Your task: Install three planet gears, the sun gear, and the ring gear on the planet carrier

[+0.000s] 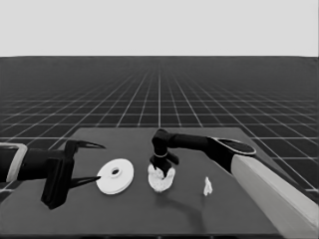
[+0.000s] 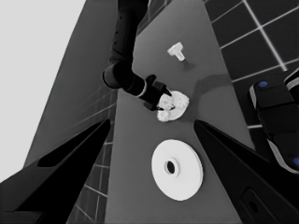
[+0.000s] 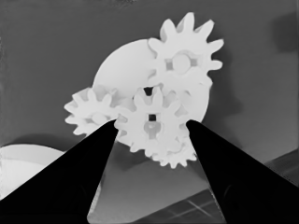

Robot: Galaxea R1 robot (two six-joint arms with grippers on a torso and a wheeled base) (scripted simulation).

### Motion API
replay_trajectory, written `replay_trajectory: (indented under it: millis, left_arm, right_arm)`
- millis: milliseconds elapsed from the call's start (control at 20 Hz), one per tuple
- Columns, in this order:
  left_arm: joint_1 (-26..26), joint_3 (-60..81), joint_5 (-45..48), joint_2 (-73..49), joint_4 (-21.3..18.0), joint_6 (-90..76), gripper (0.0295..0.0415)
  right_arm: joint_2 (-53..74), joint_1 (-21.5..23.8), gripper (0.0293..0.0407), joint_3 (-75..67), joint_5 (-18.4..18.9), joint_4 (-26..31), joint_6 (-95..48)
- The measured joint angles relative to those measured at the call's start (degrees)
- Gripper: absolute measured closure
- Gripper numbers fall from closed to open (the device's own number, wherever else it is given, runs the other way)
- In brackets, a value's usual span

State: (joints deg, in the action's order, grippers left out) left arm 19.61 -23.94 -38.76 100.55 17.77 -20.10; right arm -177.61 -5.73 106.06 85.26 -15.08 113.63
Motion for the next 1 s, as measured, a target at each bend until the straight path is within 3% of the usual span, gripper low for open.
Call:
replay_trajectory:
  millis: [1000]
  left_arm:
    - [0.0,0.0,0.0,0.0,0.0,0.0,0.0326]
  right_arm:
    - [0.0,0.0,0.039,0.0,0.0,0.0,12.0]
